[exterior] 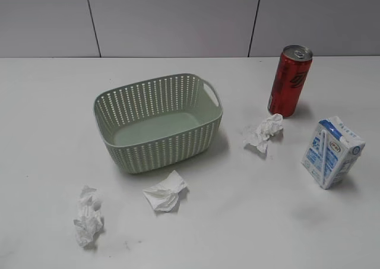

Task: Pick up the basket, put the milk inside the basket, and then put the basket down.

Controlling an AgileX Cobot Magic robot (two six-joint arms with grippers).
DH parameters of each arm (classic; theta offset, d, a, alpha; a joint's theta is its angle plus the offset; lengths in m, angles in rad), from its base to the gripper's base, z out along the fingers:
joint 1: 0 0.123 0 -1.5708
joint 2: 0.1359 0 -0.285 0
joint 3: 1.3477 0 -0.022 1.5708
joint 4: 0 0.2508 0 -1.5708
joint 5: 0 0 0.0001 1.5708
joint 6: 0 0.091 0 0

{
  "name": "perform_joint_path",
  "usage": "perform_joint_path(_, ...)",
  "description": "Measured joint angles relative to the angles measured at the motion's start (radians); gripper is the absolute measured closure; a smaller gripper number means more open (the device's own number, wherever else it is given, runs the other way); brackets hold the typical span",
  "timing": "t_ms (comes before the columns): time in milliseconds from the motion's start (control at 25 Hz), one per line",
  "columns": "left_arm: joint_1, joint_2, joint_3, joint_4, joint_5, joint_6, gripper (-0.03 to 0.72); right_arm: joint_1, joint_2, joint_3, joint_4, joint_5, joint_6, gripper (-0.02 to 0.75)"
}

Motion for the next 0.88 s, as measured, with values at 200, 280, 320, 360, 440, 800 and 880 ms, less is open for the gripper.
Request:
perform_joint_path(200,0.0,0.268,-0.009,0.02,-0.314,0.0,0.114,0.0,0.0,0.0,0.0,0.0,0.0,0.212)
perform_joint_path(280,0.001,0.419,-0.009,0.008,-0.419,0.001,0.114,0.0,0.0,0.0,0.0,0.0,0.0,0.212)
perform_joint_path(320,0.001,0.483,-0.013,0.0,-0.463,0.001,0.114,0.0,0.0,0.0,0.0,0.0,0.001,0.212)
perform_joint_path(360,0.001,0.559,-0.022,-0.02,-0.49,0.001,0.114,0.0,0.0,0.0,0.0,0.0,0.001,0.212)
perform_joint_path(440,0.001,0.691,-0.064,-0.071,-0.501,0.001,0.114,0.0,0.0,0.0,0.001,0.0,0.001,0.212)
perform_joint_path(800,-0.134,1.221,-0.47,-0.234,-0.14,0.006,0.092,0.0,0.0,0.0,0.003,0.0,0.001,0.212)
perform_joint_path(880,-0.18,1.287,-0.562,-0.28,-0.095,0.007,0.087,0.0,0.0,0.0,0.004,0.0,0.001,0.212)
